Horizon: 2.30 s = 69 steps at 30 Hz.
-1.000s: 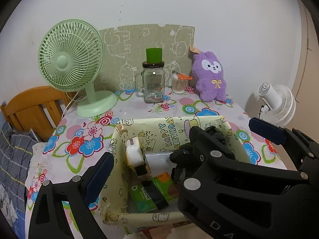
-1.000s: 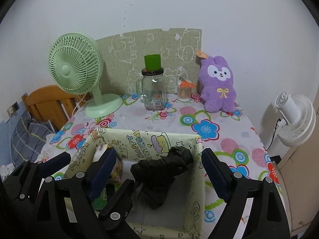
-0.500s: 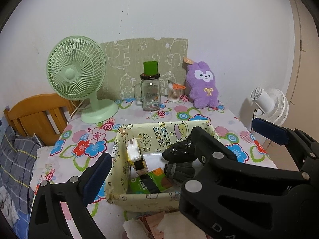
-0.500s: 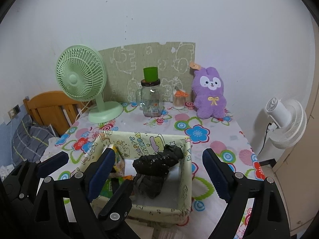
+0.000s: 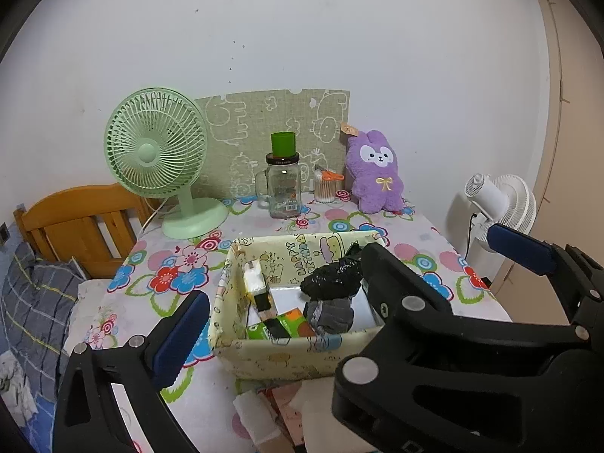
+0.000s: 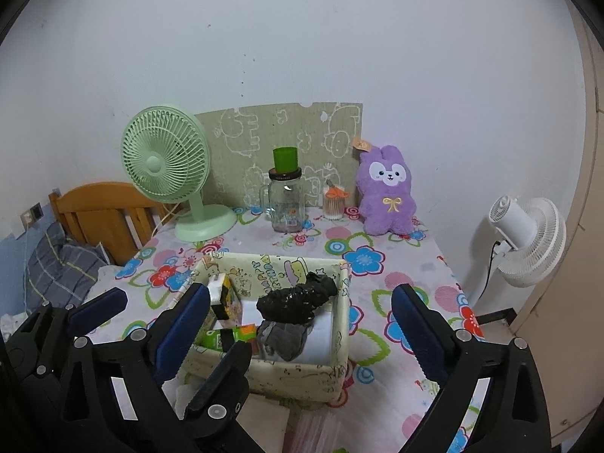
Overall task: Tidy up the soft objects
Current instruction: 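Withdraw the right gripper from the box back toward the remaining items, then lower the right gripper onto the clear red-striped plastic bags and close it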
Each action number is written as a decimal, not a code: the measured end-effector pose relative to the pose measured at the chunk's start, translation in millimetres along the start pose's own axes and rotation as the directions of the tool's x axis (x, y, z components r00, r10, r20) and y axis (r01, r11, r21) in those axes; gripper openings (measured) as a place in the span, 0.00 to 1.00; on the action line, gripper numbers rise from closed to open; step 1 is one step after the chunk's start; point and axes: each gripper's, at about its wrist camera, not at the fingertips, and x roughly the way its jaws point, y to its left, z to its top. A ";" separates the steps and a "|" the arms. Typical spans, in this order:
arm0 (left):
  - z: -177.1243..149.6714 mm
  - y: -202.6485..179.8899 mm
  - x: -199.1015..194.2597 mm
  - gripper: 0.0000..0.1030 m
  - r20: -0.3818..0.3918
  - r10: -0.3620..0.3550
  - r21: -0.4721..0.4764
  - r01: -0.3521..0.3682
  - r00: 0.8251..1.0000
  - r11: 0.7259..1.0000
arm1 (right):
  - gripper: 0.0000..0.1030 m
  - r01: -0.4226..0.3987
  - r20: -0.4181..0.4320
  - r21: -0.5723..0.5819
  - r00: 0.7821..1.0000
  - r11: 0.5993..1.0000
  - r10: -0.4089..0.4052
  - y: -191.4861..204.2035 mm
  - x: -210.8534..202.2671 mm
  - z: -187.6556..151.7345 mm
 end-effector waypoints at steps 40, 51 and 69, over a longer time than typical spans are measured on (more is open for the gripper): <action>-67.9 -21.1 -43.9 1.00 0.013 -0.008 -0.011 0.008 1.000 1.000 | 1.00 0.025 -0.002 -0.016 1.000 1.000 -0.025 -3.7 -56.7 -63.7; -87.0 -20.1 -33.0 1.00 -0.003 0.032 -0.020 -0.032 0.999 0.999 | 1.00 0.015 -0.036 -0.006 0.999 1.000 -0.015 -6.5 -46.1 -86.4; -116.9 -21.1 17.3 0.98 -0.129 0.007 0.014 -0.005 0.992 1.000 | 0.92 -0.001 -0.171 0.030 0.985 1.000 0.006 -12.4 2.4 -122.2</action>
